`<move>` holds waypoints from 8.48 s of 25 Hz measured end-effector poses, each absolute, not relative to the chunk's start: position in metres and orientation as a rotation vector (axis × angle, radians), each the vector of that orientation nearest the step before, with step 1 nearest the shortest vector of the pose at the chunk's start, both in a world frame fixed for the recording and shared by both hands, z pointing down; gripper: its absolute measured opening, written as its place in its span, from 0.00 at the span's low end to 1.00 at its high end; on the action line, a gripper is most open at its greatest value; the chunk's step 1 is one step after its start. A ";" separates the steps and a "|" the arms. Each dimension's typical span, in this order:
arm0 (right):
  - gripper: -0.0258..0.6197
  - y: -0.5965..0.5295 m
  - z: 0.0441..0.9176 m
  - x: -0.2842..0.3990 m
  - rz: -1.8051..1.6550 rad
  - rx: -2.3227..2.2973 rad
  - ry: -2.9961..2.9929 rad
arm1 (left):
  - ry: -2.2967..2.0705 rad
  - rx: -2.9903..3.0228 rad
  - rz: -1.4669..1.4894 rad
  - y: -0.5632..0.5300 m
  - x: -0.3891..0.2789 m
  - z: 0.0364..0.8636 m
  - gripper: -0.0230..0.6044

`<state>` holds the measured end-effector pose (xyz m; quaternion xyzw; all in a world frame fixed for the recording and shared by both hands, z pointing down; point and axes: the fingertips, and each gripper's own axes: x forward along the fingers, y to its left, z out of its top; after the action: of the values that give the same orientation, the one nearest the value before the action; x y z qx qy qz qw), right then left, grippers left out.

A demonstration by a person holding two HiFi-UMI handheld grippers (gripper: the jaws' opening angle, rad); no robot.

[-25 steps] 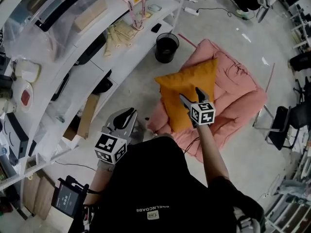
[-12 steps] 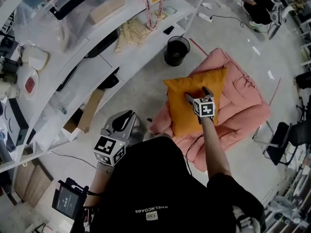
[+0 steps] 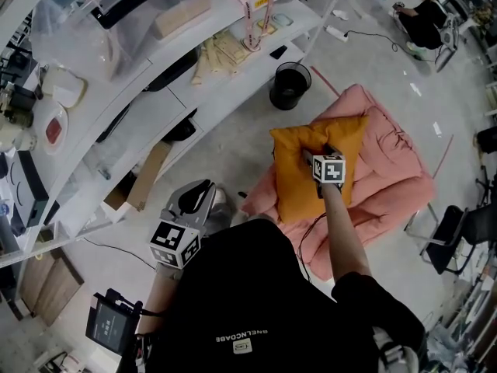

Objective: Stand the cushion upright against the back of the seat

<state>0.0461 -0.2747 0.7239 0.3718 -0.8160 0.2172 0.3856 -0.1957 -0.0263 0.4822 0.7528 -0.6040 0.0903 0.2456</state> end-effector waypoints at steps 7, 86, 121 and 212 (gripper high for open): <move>0.38 -0.272 0.726 0.052 0.670 0.969 -2.092 | -1.643 2.059 0.248 -0.026 -0.193 0.483 0.11; 0.05 -0.094 0.478 0.273 0.694 2.523 -1.875 | -0.638 2.577 0.320 -0.096 -0.064 0.490 0.09; 0.10 -0.216 0.608 0.362 0.941 2.227 -1.826 | -0.970 2.425 0.436 -0.123 -0.036 0.500 0.09; 0.58 -0.299 0.598 0.295 0.414 1.876 -2.160 | -1.130 2.270 0.492 -0.111 -0.046 0.521 0.09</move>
<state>0.2954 -0.2995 0.5982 0.6440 -0.7412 0.1422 0.1250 -0.0460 -0.1107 0.5212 0.8448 -0.4204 0.1832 0.2757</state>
